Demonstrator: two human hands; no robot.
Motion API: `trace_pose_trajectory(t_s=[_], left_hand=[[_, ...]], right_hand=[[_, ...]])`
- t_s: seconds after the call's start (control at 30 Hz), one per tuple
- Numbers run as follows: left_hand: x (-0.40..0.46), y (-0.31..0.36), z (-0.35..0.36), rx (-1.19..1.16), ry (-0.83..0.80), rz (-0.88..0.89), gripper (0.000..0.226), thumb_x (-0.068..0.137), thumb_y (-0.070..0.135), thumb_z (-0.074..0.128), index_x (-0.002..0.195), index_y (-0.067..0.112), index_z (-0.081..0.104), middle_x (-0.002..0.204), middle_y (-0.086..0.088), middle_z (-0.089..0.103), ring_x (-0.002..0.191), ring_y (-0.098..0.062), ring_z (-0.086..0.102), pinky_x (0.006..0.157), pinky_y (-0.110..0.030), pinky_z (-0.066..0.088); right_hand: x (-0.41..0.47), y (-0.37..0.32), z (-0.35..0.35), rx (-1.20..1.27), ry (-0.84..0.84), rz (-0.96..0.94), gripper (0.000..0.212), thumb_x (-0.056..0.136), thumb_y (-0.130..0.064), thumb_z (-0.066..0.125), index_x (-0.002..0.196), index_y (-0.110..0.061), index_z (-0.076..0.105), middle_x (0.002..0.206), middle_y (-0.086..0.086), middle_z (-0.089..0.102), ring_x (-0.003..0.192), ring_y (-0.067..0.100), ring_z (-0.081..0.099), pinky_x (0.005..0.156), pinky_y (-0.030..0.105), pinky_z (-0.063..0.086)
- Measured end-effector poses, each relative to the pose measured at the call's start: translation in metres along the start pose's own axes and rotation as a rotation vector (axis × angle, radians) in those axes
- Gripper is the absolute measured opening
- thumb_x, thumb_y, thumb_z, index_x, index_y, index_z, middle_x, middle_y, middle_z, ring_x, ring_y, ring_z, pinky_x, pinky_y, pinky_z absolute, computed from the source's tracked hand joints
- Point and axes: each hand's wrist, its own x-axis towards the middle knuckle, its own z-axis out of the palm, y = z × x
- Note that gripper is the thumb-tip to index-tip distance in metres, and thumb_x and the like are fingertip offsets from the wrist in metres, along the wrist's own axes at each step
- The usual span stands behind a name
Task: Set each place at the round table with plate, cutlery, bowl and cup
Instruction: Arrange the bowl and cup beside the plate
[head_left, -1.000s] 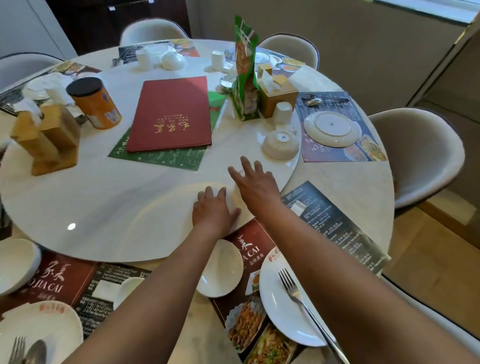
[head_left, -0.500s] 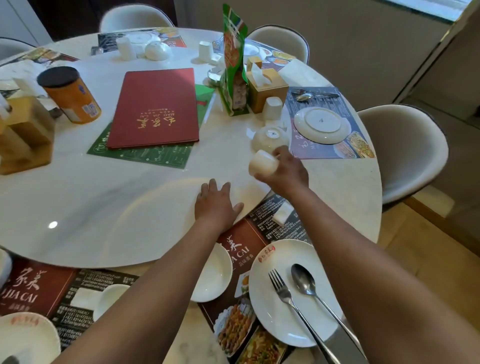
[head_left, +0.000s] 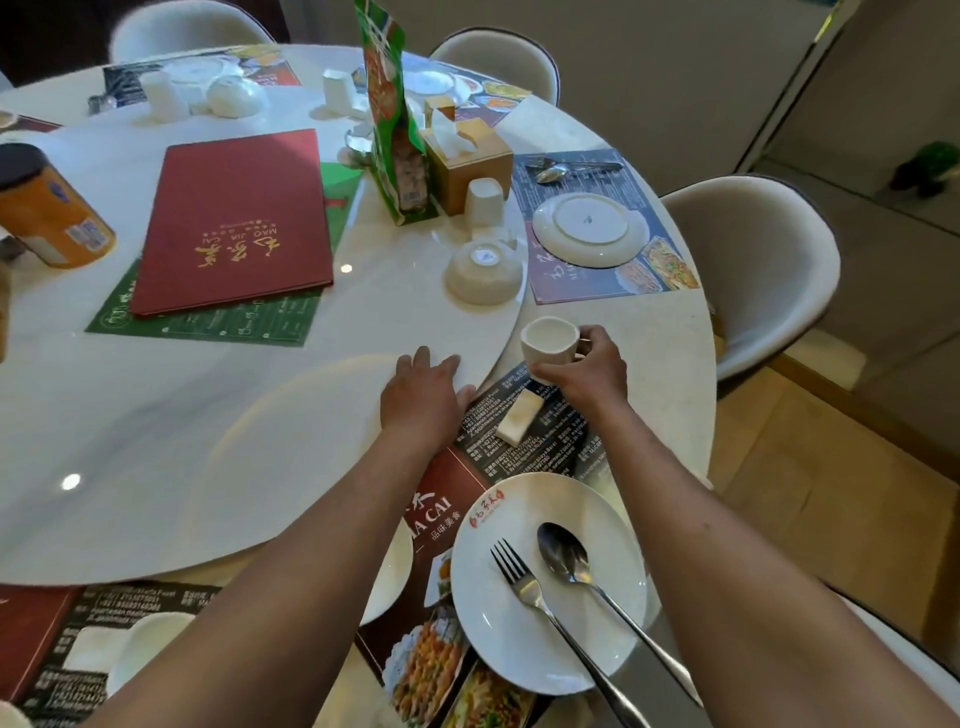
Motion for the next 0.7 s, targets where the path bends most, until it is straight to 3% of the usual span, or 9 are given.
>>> trace_pose_trajectory(t_s=[0.27, 0.7], left_hand=[[-0.001, -0.002, 0.006, 0.064, 0.049, 0.016, 0.050, 0.104, 0.049, 0.041, 0.152, 0.034, 0.036, 0.151, -0.005, 0.037, 0.136, -0.025, 0.037, 0.094, -0.040, 0.047], [0.005, 0.003, 0.007, 0.058, 0.043, 0.008, 0.051, 0.104, 0.048, 0.040, 0.153, 0.033, 0.035, 0.153, -0.008, 0.035, 0.139, -0.027, 0.034, 0.096, -0.042, 0.046]], right_hand=[[0.001, 0.015, 0.006, 0.003, -0.042, -0.005, 0.072, 0.060, -0.024, 0.094, 0.121, -0.022, 0.055, 0.116, -0.003, 0.066, 0.105, 0.017, 0.062, 0.088, 0.029, 0.048], [-0.003, 0.023, -0.003, 0.004, -0.057, -0.031, 0.064, 0.064, -0.027, 0.091, 0.116, -0.024, 0.054, 0.107, -0.009, 0.063, 0.101, 0.014, 0.061, 0.080, 0.025, 0.042]])
